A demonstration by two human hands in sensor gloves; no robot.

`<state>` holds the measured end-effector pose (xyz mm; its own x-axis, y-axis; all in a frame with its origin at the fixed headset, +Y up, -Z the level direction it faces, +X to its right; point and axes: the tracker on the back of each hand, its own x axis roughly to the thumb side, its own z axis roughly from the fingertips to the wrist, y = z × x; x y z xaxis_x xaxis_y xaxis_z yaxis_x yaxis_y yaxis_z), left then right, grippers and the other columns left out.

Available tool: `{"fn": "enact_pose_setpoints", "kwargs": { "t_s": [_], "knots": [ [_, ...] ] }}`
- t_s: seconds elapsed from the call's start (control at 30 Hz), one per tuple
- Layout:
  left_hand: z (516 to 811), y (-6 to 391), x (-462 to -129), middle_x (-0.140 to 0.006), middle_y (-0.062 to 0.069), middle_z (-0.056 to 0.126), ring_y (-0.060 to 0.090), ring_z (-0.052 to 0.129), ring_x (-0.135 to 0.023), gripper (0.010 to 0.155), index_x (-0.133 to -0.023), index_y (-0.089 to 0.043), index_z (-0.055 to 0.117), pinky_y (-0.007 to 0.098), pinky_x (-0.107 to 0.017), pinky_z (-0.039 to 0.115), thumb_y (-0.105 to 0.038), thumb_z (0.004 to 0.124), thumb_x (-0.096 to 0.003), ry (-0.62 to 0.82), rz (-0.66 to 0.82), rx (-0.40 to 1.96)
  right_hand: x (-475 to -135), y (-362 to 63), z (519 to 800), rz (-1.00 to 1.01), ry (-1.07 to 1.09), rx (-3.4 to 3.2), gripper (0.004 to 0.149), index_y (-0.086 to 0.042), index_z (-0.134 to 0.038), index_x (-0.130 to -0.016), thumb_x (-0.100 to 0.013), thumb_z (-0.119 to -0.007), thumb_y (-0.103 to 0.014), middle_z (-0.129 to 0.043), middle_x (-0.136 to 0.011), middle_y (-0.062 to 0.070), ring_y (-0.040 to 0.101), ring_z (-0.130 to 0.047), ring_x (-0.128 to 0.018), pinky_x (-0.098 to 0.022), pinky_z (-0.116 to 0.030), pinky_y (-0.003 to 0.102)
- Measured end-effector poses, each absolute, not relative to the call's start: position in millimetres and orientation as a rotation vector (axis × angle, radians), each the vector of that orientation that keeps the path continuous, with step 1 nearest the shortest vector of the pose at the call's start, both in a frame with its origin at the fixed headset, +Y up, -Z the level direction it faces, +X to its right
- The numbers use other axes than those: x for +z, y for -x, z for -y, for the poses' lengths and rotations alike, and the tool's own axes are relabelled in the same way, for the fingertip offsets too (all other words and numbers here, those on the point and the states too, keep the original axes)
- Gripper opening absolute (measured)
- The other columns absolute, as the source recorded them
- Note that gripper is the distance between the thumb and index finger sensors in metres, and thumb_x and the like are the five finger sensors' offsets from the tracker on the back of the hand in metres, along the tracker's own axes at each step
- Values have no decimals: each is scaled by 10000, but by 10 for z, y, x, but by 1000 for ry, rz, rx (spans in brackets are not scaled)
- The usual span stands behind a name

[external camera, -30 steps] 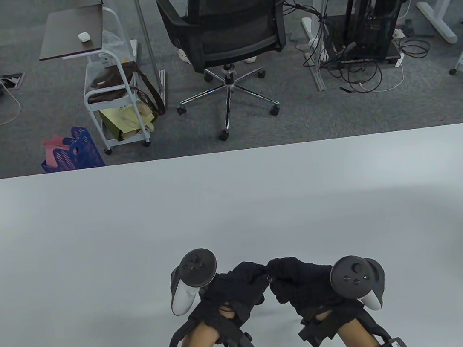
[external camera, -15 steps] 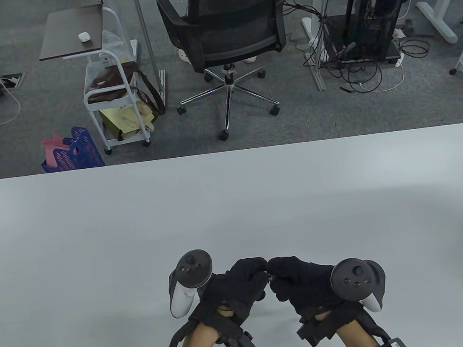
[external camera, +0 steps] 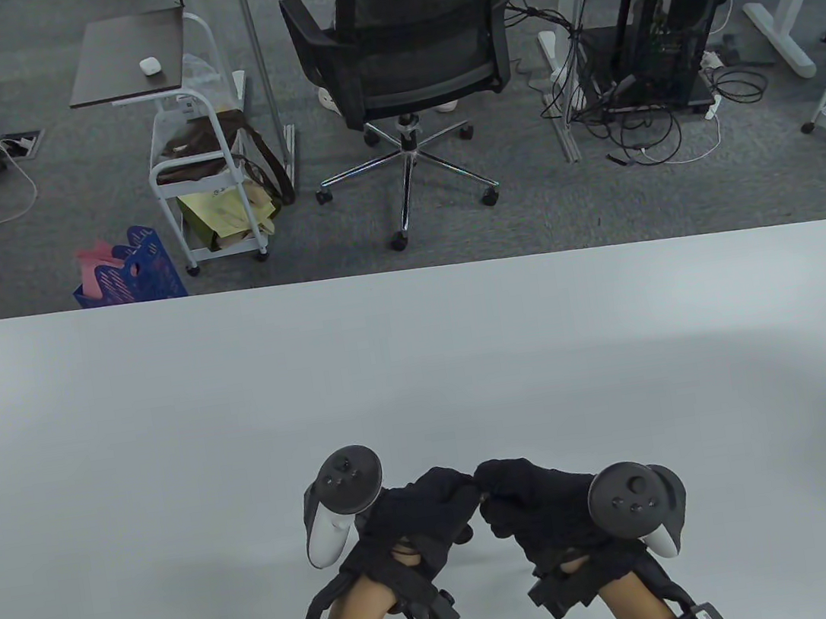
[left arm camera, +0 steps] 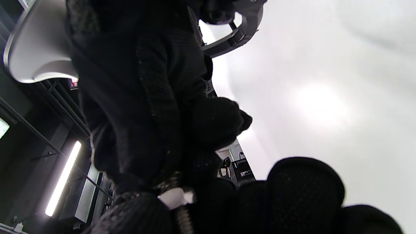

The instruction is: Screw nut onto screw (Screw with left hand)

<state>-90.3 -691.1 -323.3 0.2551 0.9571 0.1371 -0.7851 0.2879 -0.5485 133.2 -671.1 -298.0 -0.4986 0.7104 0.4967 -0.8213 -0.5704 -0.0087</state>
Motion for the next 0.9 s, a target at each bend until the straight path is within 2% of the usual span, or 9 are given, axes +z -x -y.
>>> {"fn": "enact_pose_setpoints", "kwargs": {
  "t_s": [0.1,0.17,0.33,0.47,0.53,0.63,0.7,0.83,0.9],
  "knots": [
    [6917,915,-3234,-881,267,692,441,861,-612,600,-943,-83,605,616,-516,654,-413,714,-454,446,520,1257,-2979,-1343,6707,304,-555,2114,461,-219,-857,-752,-313,-942,-335,-1033,-628,26,79,-1148,-300,-336,-1007,383],
    [6941,924,-3234,-899,277,682,449,856,-629,693,-993,-79,564,619,-523,652,-493,685,-451,438,495,1284,-2979,-1344,6709,303,-555,2117,461,-218,-859,-751,-313,-943,-333,-1034,-627,27,79,-1148,-301,-335,-1008,383],
    [6921,916,-3237,-809,300,782,470,899,-540,580,-868,-28,736,636,-476,674,-428,709,-449,405,479,1237,-2987,-1329,6718,297,-554,2120,461,-222,-857,-752,-314,-941,-337,-1033,-629,22,77,-1148,-303,-338,-1007,381],
    [6923,928,-3234,-872,264,709,440,868,-605,586,-930,-82,623,616,-513,659,-415,711,-456,453,511,1224,-2980,-1315,6706,300,-557,2123,462,-223,-856,-753,-314,-941,-337,-1033,-630,22,77,-1147,-304,-340,-1007,381],
    [6944,940,-3235,-896,268,688,441,862,-625,684,-989,-84,565,613,-523,657,-494,684,-454,447,500,1246,-2980,-1313,6714,298,-553,2117,460,-225,-856,-753,-315,-940,-337,-1032,-631,19,76,-1147,-305,-340,-1007,381],
    [6944,940,-3244,-832,297,766,469,896,-559,626,-908,-44,705,633,-485,674,-466,693,-447,399,466,1246,-2981,-1304,6727,296,-552,2126,461,-223,-857,-752,-314,-940,-338,-1033,-630,22,75,-1148,-304,-340,-1007,380],
    [6925,934,-3249,-800,294,790,467,904,-529,568,-868,-34,729,634,-470,679,-416,705,-448,388,467,1246,-2976,-1308,6723,300,-553,2124,461,-224,-856,-753,-314,-940,-339,-1034,-627,21,77,-1147,-304,-339,-1007,380],
    [6903,932,-3238,-849,266,732,443,878,-581,562,-914,-65,646,620,-499,664,-379,717,-454,425,499,1237,-2974,-1310,6726,298,-554,2120,461,-221,-857,-752,-313,-940,-335,-1034,-627,24,78,-1147,-303,-337,-1007,382],
    [6925,945,-3239,-874,272,710,444,871,-602,643,-965,-74,599,617,-508,662,-451,699,-453,419,492,1267,-2975,-1319,6722,303,-549,2117,460,-222,-857,-752,-314,-940,-335,-1034,-628,23,79,-1147,-304,-338,-1006,382]
  ]
}}
